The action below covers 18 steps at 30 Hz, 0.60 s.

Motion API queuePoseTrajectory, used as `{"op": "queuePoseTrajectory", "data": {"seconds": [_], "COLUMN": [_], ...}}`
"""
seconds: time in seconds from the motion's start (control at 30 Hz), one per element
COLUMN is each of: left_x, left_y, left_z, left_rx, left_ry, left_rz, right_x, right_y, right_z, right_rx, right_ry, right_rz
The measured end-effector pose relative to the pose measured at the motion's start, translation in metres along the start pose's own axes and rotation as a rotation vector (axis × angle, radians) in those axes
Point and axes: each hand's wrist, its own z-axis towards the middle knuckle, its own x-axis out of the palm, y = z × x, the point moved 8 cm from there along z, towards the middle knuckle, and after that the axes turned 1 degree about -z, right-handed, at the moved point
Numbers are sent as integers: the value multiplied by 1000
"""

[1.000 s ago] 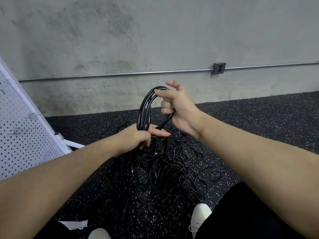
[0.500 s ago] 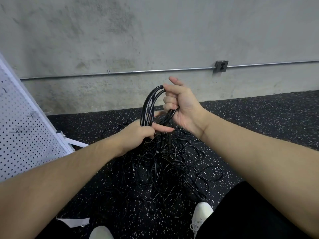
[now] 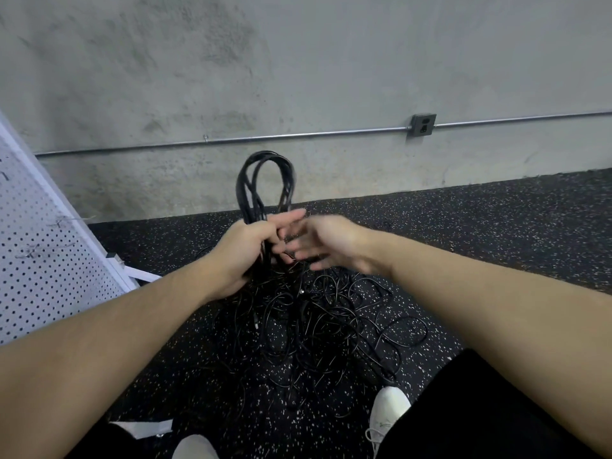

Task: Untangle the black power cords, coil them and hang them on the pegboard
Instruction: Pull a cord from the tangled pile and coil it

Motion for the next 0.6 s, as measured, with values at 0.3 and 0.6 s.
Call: {"op": "queuePoseTrajectory", "data": {"seconds": [0.3,0.6], "left_x": [-26,-76], "left_y": [0,6], "left_z": [11,1], "left_rx": [27,-83], "left_ry": [-227,-402], "left_rz": [-74,338], "right_x": [48,21], "right_y": [-6,9], "right_z": [-4,-17], "right_rx": [-29,-158], "right_ry": [247,252], "right_rz": [-322,-627]}}
